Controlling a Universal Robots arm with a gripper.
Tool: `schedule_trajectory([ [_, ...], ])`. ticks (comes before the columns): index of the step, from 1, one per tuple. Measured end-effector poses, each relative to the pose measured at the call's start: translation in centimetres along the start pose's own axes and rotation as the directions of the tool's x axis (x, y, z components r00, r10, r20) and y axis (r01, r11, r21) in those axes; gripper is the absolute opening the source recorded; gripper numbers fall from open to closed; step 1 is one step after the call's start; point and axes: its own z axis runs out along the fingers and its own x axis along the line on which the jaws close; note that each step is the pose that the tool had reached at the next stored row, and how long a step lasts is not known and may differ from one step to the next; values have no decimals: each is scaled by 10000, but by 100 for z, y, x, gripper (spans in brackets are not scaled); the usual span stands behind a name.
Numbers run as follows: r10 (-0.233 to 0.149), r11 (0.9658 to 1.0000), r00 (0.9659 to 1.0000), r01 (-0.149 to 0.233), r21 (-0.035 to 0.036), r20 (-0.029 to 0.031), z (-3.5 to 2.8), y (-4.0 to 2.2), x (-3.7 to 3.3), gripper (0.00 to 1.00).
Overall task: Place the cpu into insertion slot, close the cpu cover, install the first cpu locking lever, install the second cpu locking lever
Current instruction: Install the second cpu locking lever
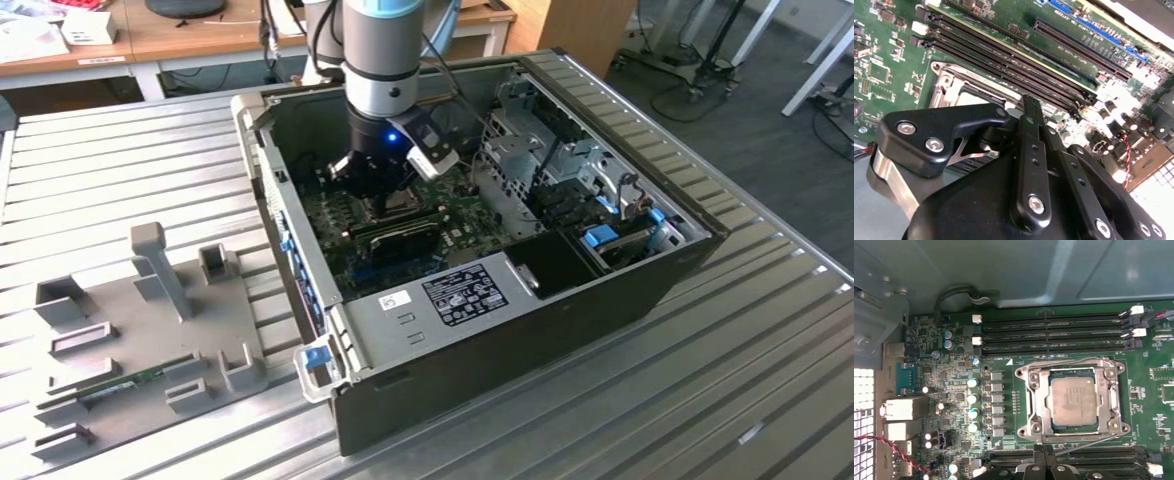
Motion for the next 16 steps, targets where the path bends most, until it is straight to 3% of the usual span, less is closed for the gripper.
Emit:
schedule_trajectory([
  [4,0,10000,10000,0,1,0,13,-2,32,11],
  [16,-1,10000,10000,1,-1,1,44,-4,35,11],
])
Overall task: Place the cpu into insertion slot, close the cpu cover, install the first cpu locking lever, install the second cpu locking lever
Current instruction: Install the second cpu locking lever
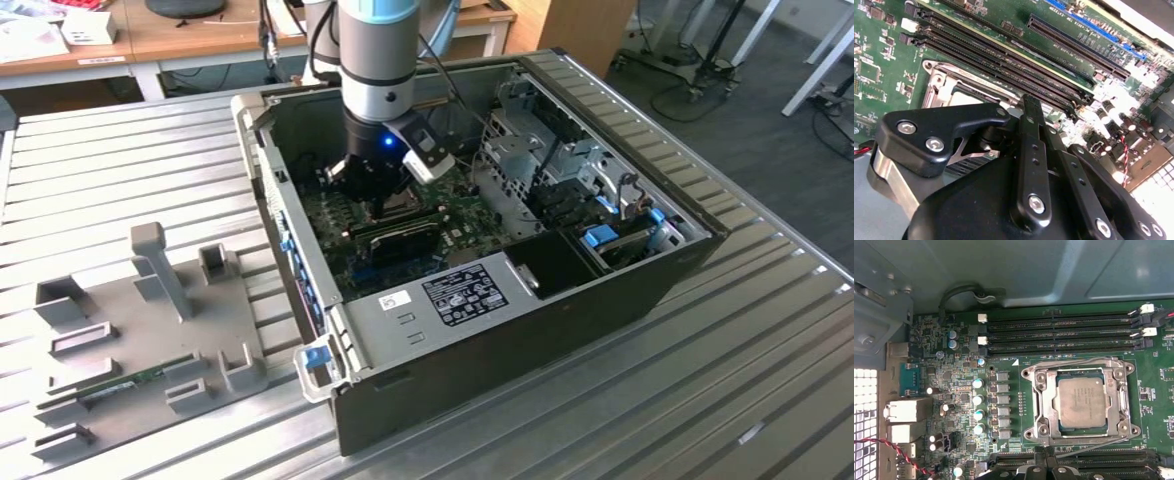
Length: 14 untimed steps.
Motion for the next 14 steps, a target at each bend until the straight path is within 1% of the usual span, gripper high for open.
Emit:
schedule_trajectory([
  [4,1,10000,10000,-1,3,-1,15,3,7,11],
  [14,0,10000,10000,0,-1,1,43,57,26,11],
])
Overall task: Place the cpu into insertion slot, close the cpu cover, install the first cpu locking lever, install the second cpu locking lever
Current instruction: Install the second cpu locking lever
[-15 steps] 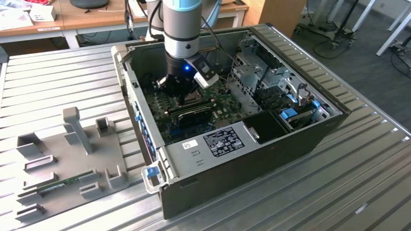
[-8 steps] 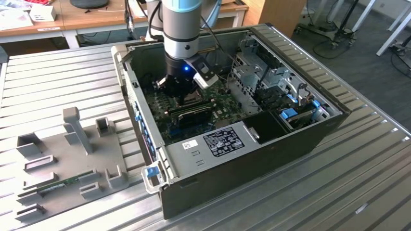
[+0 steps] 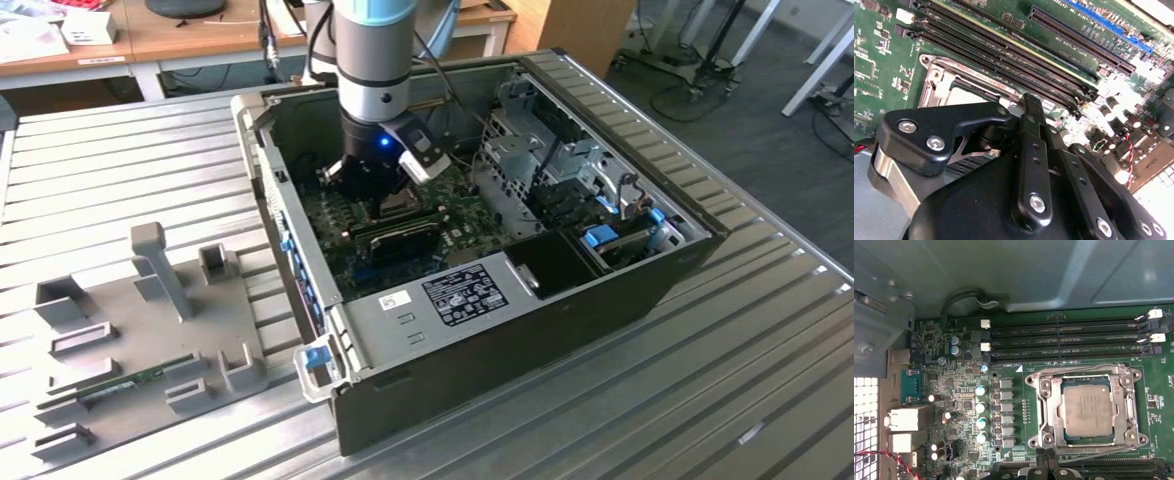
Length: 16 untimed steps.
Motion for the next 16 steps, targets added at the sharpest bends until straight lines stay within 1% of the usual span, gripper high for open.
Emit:
schedule_trajectory([
  [5,-1,10000,10000,1,4,-3,8,5,7,11],
  [14,0,10000,10000,0,2,-1,56,3,11,11],
  [16,0,10000,10000,0,6,-3,57,3,11,11],
])
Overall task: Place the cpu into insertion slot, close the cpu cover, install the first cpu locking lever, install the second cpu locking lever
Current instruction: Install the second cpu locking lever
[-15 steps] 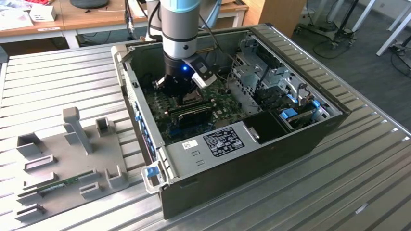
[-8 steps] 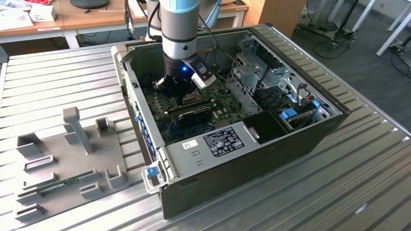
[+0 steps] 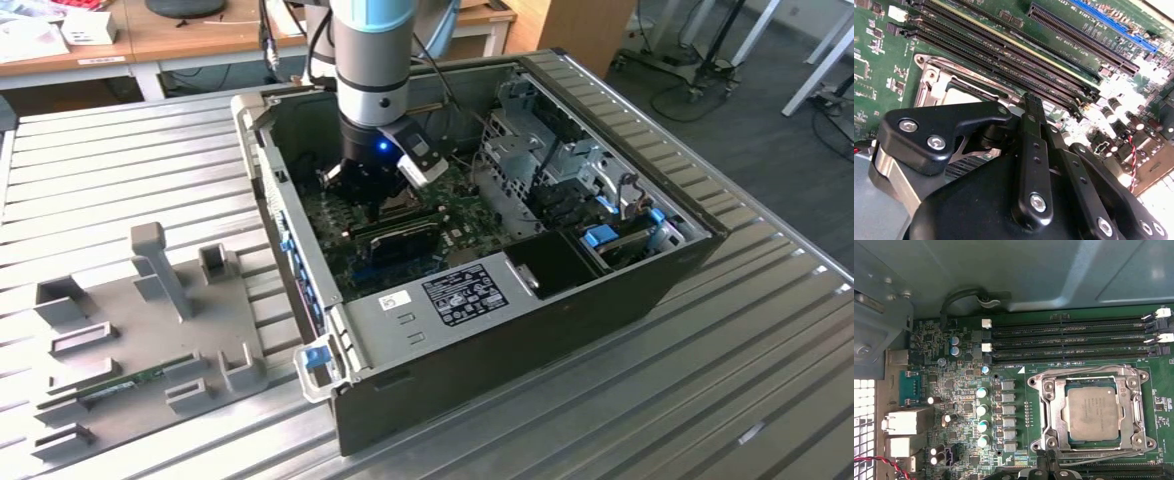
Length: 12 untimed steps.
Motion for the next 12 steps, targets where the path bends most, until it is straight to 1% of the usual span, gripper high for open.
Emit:
schedule_trajectory([
  [12,-2,10000,10000,2,-4,8,16,13,29,11],
])
